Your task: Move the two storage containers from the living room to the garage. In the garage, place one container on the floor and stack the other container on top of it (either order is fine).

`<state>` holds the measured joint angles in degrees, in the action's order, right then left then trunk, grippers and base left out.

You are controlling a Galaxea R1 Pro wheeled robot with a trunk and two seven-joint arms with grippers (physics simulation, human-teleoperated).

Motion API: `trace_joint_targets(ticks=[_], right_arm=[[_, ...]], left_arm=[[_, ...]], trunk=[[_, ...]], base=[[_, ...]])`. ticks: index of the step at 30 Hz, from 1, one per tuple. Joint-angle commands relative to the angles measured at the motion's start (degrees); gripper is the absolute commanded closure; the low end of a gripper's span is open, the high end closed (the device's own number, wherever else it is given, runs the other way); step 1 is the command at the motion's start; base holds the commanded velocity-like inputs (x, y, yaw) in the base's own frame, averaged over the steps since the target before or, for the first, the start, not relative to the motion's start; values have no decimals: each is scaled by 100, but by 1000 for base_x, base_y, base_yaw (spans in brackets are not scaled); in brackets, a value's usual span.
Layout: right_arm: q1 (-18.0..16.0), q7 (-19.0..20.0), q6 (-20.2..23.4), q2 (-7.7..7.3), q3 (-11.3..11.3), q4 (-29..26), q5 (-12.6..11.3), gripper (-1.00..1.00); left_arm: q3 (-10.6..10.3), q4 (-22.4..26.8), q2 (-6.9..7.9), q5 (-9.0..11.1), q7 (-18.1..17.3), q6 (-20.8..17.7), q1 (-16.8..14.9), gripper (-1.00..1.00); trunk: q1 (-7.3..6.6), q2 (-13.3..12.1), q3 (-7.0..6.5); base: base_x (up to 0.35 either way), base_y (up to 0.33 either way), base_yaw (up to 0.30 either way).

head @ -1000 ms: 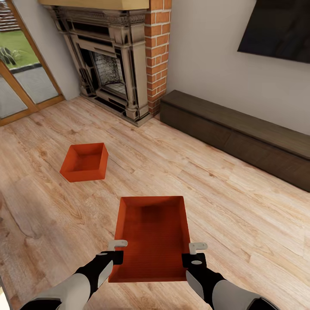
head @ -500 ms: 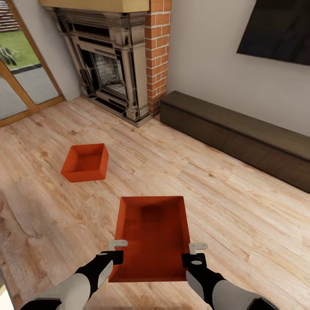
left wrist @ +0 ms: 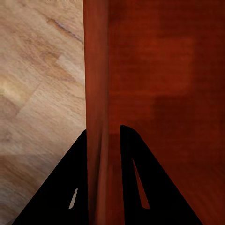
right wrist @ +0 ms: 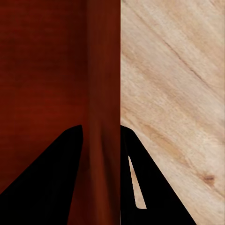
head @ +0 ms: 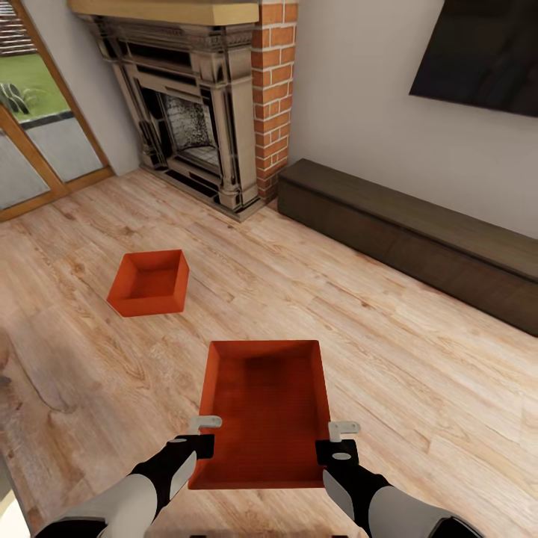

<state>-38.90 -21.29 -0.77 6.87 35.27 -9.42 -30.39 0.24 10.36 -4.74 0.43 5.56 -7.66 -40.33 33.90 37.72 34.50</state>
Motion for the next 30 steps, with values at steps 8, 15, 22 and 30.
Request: trace_joint_targets(ticks=[8,15,22,30], right_arm=[[-4,-49,-20,-11,-73,-20,94,100],[-4,-63,-13,-11,-73,-37,94,100],[-4,-68,2,-3,-77,-42,91,100],[-4,-68,6,5,-80,-43,89,100]], left_arm=[[239,1,96,-43,51,-42,-1,100],[239,1,96,-43,51,-42,0,100],[239,1,96,-43,51,-42,-1,100],[239,1,96,-43,51,-44,-1,100]], trunk=[[-175,-318,-140],[-329,-598,-265],[-482,-879,-391],[-636,-1160,-517]], base=[[0,0,0],[0,0,0],[0,0,0],[0,0,0]])
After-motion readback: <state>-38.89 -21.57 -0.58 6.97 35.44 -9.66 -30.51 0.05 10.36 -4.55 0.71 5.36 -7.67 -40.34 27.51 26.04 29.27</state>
